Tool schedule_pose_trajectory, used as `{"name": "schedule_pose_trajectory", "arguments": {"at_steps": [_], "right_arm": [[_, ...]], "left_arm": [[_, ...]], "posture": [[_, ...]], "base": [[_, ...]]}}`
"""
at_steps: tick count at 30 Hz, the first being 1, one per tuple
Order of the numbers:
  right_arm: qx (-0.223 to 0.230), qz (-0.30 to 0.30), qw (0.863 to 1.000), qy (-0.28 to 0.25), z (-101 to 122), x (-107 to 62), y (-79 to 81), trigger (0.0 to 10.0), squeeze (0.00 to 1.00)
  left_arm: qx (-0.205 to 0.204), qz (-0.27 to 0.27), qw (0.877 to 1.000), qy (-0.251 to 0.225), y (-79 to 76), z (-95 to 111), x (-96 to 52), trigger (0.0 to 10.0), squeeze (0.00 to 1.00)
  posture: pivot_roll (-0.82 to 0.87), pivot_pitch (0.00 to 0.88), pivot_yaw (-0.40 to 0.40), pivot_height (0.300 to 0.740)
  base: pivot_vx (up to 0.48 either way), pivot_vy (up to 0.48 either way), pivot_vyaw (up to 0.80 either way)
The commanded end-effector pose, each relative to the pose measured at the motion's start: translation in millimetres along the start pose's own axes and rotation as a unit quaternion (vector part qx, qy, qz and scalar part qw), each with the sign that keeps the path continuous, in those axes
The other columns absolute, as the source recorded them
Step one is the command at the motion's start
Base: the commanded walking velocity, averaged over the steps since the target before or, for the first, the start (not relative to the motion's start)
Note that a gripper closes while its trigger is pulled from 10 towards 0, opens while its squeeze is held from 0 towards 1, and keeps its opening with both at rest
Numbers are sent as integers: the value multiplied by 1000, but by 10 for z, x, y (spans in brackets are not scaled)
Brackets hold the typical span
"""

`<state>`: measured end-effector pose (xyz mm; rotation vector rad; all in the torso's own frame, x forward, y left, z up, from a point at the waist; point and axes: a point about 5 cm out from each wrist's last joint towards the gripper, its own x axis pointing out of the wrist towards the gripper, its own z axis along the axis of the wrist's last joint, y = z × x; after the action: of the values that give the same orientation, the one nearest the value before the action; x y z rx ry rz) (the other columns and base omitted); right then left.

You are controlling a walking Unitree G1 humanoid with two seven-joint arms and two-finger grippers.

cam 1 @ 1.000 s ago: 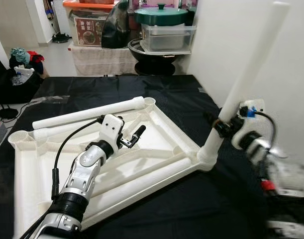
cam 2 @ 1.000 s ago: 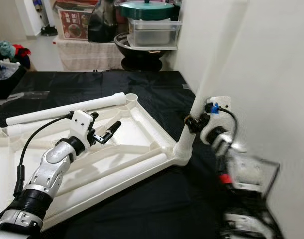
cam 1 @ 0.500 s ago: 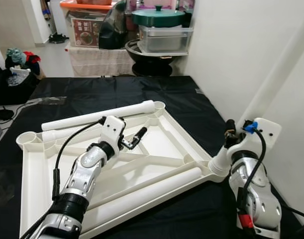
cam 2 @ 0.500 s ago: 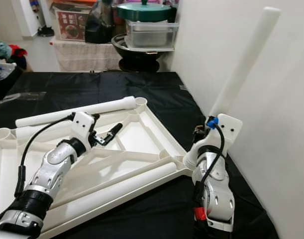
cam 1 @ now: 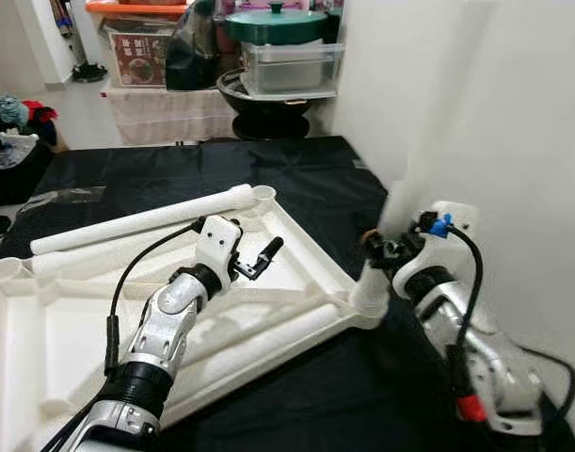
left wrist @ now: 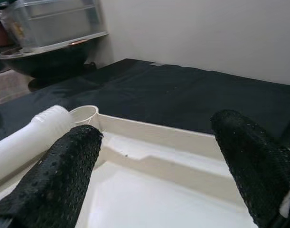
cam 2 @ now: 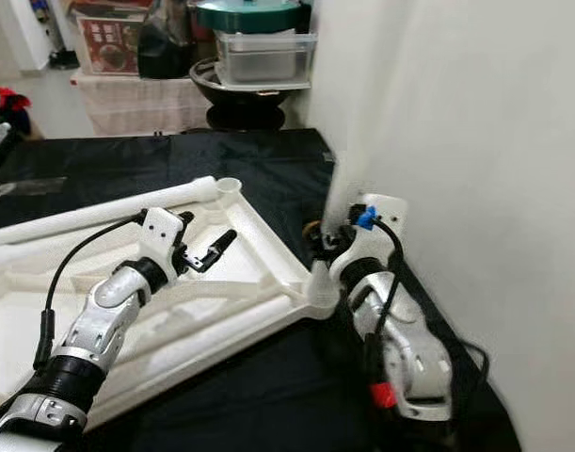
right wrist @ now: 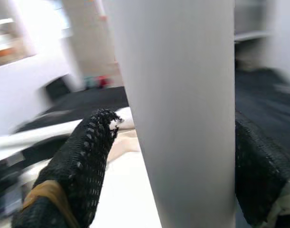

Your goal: Building children table

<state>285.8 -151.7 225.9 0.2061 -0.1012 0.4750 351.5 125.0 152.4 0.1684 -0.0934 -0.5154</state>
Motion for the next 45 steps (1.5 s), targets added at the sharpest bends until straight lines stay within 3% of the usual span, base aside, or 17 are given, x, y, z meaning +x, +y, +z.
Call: {"name": "schedule_pose_trajectory", "arguments": {"at_steps": [1, 3, 5, 8, 10, 20, 23, 24, 26, 27, 30, 32, 39, 41, 44, 45], "right_arm": [[-2, 73, 997, 18, 16, -30, 57, 10000, 0], [-32, 137, 989, 44, 40, -114, -37, 10000, 0], [-32, 137, 989, 44, 40, -114, -37, 10000, 0], [-81, 190, 975, 82, 20, -139, -95, 10000, 0], [-88, 201, 972, 89, 15, -138, -94, 10000, 0], [-75, 217, 967, 107, -114, 58, -61, 10000, 0], [-54, 209, 971, 98, -208, 208, -25, 10000, 0], [-43, 202, 974, 88, -224, 265, -23, 8039, 0], [-43, 202, 974, 88, -224, 265, -23, 8039, 0], [-34, 196, 977, 79, -223, 293, -29, 314, 0], [-35, 184, 980, 70, -209, 297, -83, 0, 0], [-35, 144, 988, 52, -168, 270, -193, 0, 0], [-33, 103, 993, 40, -151, 243, -278, 0, 0], [-52, 28, 997, 41, -198, 201, -392, 0, 0], [-69, -20, 996, 48, -231, 173, -459, 0, 0], [-84, -76, 992, 58, -267, 139, -535, 0, 0]], "left_arm": [[1, 2, 1000, 11, 3, -56, -28, 10000, 0], [0, -1, 1000, 11, -18, -55, -30, 10000, 0], [0, -1, 1000, 11, -18, -55, -30, 10000, 0], [2, 0, 1000, 12, 7, -59, -44, 10000, 0], [3, 1, 1000, 12, 17, -57, -47, 10000, 0], [1, 1, 1000, 13, -3, -71, -50, 10000, 0], [2, -2, 1000, 14, -15, -76, -53, 10000, 0], [4, -2, 1000, 15, 2, -73, -57, 10000, 0], [4, -2, 1000, 15, 2, -73, -57, 10000, 0], [5, -1, 1000, 15, 19, -68, -60, 10000, 0], [6, 1, 1000, 15, 37, -66, -62, 10000, 0], [5, 0, 1000, 15, 11, -78, -58, 10000, 0], [3, -3, 1000, 15, -17, -87, -53, 10000, 0], [4, -6, 1000, 16, -25, -93, -47, 10000, 0], [4, -7, 1000, 17, -23, -91, -41, 10000, 0], [5, -8, 1000, 17, -18, -86, -36, 10000, 0]], "posture": [[14, 0, -58, 740], [25, 0, -62, 740], [25, 0, -62, 740], [35, 0, -70, 740], [35, 0, -70, 740], [50, 0, -82, 740], [59, 0, -88, 740], [62, 0, -90, 740], [62, 0, -90, 740], [62, 0, -91, 740], [59, 0, -91, 740], [46, 0, -88, 740], [41, 0, -84, 740], [28, 0, -69, 740], [28, 0, -69, 740], [20, 0, -65, 740]], "base": [[0, 0, 0], [0, 0, 0], [0, 0, 0], [0, 0, 0], [0, 0, 0], [0, 0, 0], [0, 0, 0], [0, 0, 0], [0, 0, 0], [0, 0, 0], [0, 0, 0], [0, 0, 0], [0, 0, 0], [0, 0, 0], [0, 0, 0], [0, 0, 0]]}}
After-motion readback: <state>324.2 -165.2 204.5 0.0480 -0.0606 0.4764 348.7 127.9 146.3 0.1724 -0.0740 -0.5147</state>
